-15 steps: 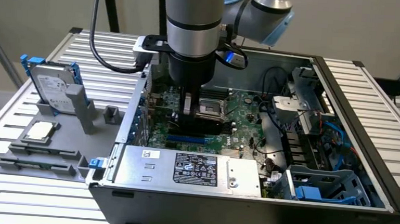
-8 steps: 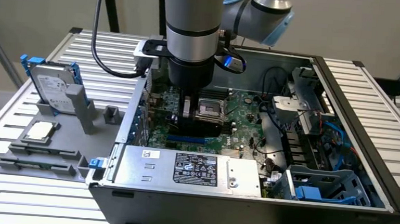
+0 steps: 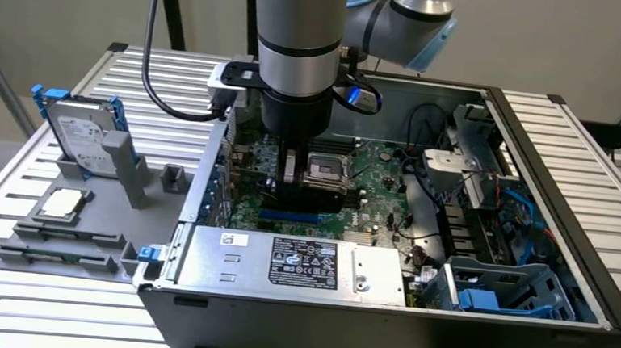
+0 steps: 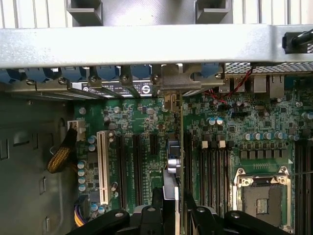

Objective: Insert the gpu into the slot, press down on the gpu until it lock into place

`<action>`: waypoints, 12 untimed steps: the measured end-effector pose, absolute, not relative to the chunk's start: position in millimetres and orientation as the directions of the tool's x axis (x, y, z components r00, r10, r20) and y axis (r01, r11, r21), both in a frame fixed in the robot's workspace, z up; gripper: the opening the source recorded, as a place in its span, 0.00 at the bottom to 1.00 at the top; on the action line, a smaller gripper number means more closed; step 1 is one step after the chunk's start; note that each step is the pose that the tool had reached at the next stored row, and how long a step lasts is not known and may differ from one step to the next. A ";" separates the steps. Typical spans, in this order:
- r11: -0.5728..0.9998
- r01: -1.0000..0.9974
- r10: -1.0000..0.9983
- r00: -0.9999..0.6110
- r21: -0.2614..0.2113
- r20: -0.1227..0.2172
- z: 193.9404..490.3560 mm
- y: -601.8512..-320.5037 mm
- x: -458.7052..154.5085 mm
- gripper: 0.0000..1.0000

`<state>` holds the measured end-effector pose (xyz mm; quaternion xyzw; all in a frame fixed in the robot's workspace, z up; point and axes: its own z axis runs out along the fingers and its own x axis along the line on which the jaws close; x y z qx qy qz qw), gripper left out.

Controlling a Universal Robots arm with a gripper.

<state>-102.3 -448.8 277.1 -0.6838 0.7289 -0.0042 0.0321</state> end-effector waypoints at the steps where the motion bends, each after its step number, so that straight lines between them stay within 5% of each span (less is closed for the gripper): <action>1: 0.065 -0.997 -0.997 -0.063 -0.050 -0.041 276.9 -448.7 -102.3 0.27; 12: 0.065 -0.997 -0.997 -0.063 -0.050 -0.037 271.9 -448.8 -100.3 0.27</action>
